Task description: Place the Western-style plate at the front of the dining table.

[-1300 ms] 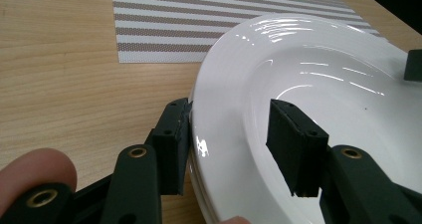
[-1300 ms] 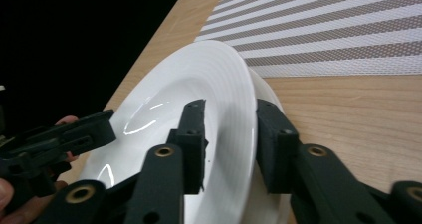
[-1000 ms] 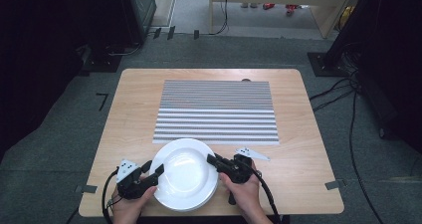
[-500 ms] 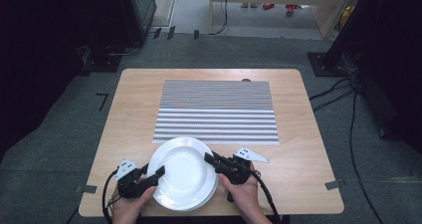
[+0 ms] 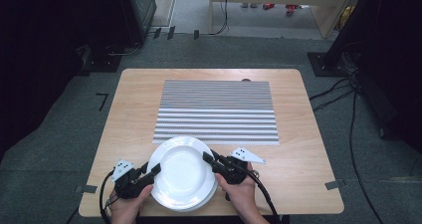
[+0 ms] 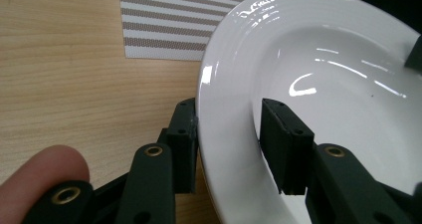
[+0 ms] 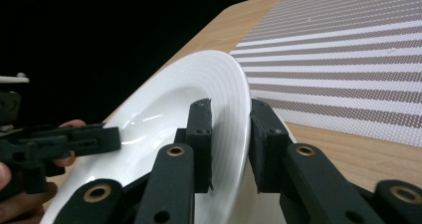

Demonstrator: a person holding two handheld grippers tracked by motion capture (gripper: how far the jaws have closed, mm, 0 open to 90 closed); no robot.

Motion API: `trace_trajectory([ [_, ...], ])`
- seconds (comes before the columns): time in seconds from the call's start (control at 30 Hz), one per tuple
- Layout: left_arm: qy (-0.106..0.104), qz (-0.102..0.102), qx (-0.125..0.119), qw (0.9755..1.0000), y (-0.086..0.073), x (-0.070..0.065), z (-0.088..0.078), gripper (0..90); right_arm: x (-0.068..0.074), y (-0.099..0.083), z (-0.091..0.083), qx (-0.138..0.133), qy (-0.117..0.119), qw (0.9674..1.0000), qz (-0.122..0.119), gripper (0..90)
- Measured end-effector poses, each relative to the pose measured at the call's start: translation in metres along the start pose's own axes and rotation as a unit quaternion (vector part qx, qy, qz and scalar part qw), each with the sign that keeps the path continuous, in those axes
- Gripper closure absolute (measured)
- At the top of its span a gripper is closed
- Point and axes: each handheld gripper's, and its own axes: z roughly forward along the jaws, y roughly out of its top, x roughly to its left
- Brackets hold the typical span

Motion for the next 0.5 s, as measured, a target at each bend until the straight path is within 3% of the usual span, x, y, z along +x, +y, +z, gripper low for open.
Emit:
trace_trajectory([
  [0.03, 0.0, 0.0, 0.0, 1.0, 0.0, 0.0, 0.0, 63.7, 0.0, 0.0, 0.0, 0.0, 0.0, 1.0, 0.0, 74.6],
  [0.07, -0.015, -0.023, -0.004, 0.9996, 0.0006, 0.004, -0.0012, 65.3, -0.0012, -0.0014, 0.0012, 0.006, -0.005, 1.0, -0.001, 73.9],
  [0.17, -0.014, -0.022, -0.006, 0.9996, 0.0005, 0.0039, -0.0007, 65.6, -0.003, -0.0028, 0.0018, 0.007, -0.004, 0.9999, 0.009, 74.3],
  [0.33, -0.027, -0.042, -0.021, 0.9985, 0.0035, 0.0061, -0.0024, 68.0, -0.0033, -0.0023, 0.0029, 0.004, -0.004, 0.9997, 0.024, 74.7],
  [0.43, -0.023, -0.032, -0.031, 0.9988, 0.0078, 0.0024, -0.0039, 69.1, -0.0042, -0.0001, 0.0024, -0.001, 0.0, 0.9994, 0.034, 75.2],
  [0.5, -0.025, -0.036, -0.026, 0.9987, 0.008, 0.003, -0.0016, 68.8, -0.0049, 0.0015, 0.0017, -0.004, 0.003, 0.9993, 0.037, 75.7],
])
